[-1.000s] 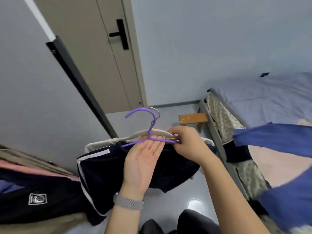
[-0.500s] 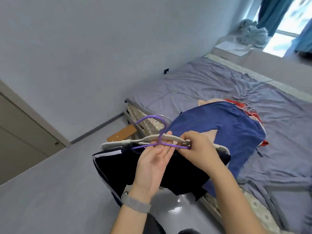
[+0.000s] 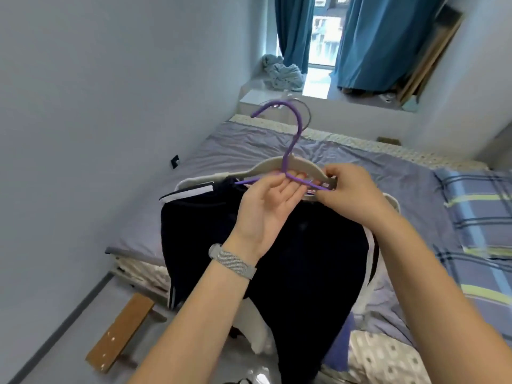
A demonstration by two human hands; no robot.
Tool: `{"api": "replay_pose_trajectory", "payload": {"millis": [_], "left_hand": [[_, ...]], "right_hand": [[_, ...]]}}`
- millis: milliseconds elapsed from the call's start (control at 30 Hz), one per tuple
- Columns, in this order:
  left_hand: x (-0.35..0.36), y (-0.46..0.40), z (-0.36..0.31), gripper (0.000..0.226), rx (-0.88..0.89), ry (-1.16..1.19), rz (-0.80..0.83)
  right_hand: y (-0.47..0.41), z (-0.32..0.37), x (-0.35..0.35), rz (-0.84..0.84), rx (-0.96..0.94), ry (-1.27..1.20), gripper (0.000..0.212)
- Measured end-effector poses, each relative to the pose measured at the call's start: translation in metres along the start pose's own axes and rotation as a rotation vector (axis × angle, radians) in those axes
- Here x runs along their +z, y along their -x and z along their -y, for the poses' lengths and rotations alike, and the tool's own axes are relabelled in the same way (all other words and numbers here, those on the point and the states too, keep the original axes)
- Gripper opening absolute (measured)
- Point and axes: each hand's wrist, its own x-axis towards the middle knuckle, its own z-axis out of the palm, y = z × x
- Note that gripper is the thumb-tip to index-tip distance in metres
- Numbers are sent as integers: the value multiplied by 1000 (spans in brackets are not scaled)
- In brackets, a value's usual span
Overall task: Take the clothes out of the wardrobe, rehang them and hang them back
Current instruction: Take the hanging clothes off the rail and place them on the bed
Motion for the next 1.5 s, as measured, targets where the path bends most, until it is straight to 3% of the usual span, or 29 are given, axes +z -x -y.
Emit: {"api": "replay_pose_trajectory", "payload": {"millis": [167, 300, 433, 533, 733, 867, 1000, 1133, 1300, 1500], "left_hand": [[-10, -86, 6, 32, -156, -88, 66], [-45, -135, 53, 13, -244, -92, -78], [-68, -181, 91, 26, -257, -190, -216], [-66, -227, 99, 41, -251, -200, -176], [-50, -349, 90, 32, -301, -278, -84], [-85, -391, 98, 38, -422, -540, -284], [-147, -383, 105, 34, -416, -804, -508], [-210, -348, 105, 31, -441, -926, -712], [-270, -295, 92, 41, -535, -1139, -728], [-298, -201, 49, 51, -502, -1390, -843]], "right_hand": [[-50, -39, 4, -24, 69, 64, 4], [-80, -98, 55, 53, 163, 60, 11], [-119, -150, 82, 137, 220, -17, 5], [-164, -178, 79, 149, 212, -19, 6], [-280, -233, 50, 97, 191, -34, 11], [-338, -302, 90, 176, 237, 16, 17], [-349, -359, 149, 318, 470, 265, 55], [-328, -342, 202, 494, 386, 329, 51], [-296, -280, 266, 757, 170, 300, 58], [-278, -167, 309, 807, -172, 392, 53]]}}
